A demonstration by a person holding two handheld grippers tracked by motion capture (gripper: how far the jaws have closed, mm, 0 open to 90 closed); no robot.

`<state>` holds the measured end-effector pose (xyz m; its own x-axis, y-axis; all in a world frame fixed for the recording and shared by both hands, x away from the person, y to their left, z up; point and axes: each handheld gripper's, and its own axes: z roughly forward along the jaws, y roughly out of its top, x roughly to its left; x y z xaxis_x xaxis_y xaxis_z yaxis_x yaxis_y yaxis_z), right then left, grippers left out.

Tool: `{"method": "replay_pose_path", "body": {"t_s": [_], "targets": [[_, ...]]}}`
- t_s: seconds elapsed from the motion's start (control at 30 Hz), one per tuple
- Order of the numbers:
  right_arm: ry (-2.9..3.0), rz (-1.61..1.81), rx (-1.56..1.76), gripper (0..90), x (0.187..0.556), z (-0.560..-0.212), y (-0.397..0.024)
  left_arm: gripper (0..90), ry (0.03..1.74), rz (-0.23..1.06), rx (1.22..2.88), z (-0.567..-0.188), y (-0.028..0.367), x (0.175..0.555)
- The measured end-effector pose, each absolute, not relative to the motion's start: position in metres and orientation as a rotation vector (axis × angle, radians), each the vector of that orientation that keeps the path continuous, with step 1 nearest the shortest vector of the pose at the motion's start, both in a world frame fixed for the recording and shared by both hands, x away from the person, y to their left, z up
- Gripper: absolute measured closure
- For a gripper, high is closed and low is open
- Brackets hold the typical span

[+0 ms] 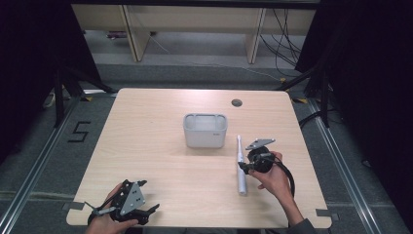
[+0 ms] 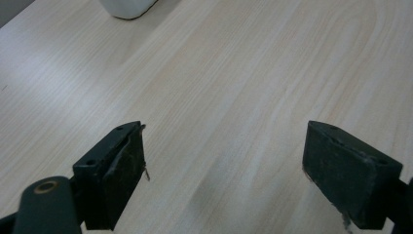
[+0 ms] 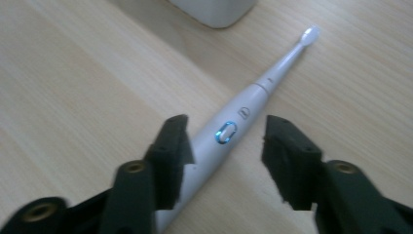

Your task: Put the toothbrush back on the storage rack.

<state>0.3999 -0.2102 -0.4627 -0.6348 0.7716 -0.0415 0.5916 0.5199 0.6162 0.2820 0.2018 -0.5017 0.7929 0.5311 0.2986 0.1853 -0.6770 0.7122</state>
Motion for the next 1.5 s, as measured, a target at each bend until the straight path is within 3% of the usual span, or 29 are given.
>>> {"method": "replay_pose_path", "body": {"t_s": [0.07,0.1,0.2,0.43,1.5], "targets": [[2.490,0.817,1.113,66.4,0.398,-0.464,-0.203,15.1,0.523,0.650,2.291,-0.502,0.202,0.282],[2.490,0.817,1.113,66.4,0.398,-0.464,-0.203,15.1,0.529,0.665,2.283,-0.503,0.201,0.282],[2.519,0.844,1.072,78.7,0.396,-0.465,-0.197,15.1,0.534,0.657,2.278,-0.503,0.201,0.282],[2.583,0.855,0.989,87.2,0.392,-0.471,-0.185,15.1,0.526,0.640,2.283,-0.502,0.201,0.282],[2.654,0.832,0.911,90.0,0.379,-0.486,-0.188,15.1,0.529,0.664,2.283,-0.503,0.201,0.282]]}}
